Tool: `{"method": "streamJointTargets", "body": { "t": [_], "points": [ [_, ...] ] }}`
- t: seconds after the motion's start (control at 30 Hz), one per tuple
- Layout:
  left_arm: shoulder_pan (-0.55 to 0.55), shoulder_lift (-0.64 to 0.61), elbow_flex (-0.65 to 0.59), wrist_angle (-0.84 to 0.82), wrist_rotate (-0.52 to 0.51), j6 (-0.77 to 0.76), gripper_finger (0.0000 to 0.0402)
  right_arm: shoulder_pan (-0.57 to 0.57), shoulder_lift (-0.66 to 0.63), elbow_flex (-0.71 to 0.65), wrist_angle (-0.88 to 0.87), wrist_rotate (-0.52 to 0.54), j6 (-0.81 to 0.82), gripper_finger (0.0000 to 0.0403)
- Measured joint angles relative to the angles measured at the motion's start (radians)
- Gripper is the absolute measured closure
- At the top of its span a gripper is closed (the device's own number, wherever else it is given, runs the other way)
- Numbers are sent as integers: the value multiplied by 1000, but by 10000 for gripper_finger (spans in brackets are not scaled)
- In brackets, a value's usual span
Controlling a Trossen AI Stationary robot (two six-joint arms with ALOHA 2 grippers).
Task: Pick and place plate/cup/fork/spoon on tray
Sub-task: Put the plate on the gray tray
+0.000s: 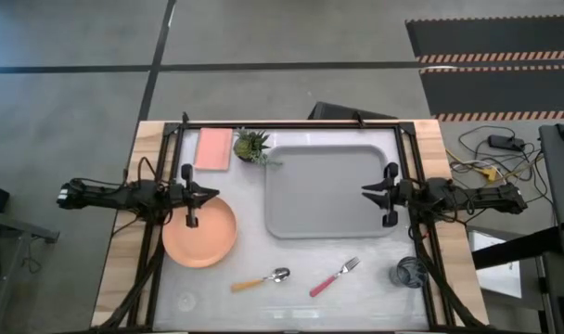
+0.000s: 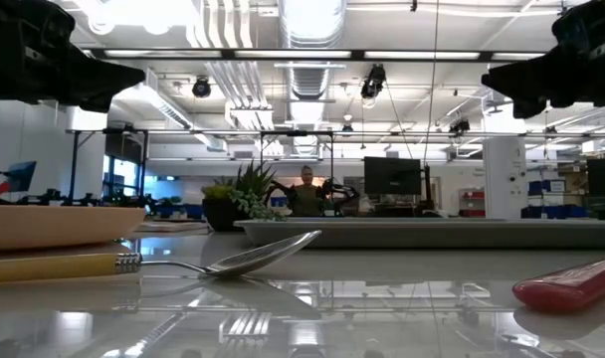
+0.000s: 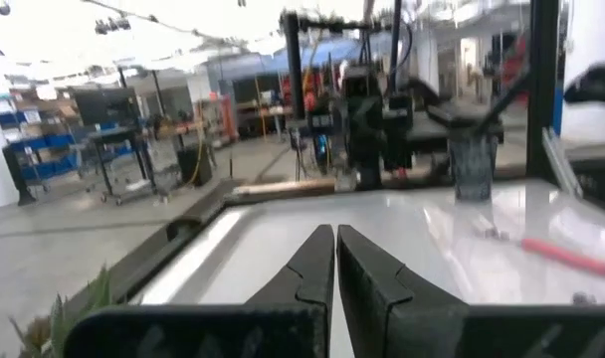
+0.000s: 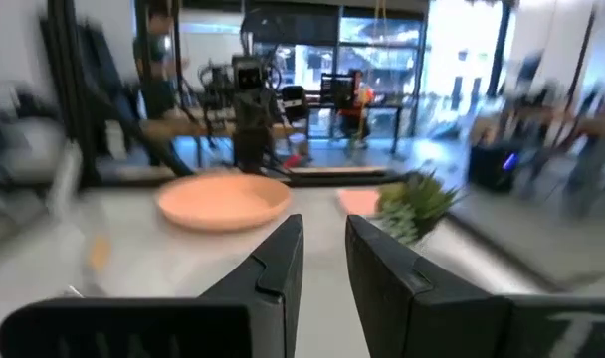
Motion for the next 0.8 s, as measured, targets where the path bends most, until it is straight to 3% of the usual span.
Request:
{"method": "streamJointTargets", "body": {
  "t": [0.07, 0.17, 0.4, 0.8],
  "points": [
    [0, 0, 0, 52, 0, -1, 402, 0, 0, 0, 13, 2, 122, 335],
    [0, 0, 0, 142, 0, -1, 402, 0, 0, 0, 42, 37, 173, 335],
    [0, 0, 0, 307, 0, -2, 402, 0, 0, 0, 57, 78, 106, 335],
    [0, 0, 0, 359, 0, -7, 402, 0, 3, 23, 108, 75, 40, 335]
  ]
}}
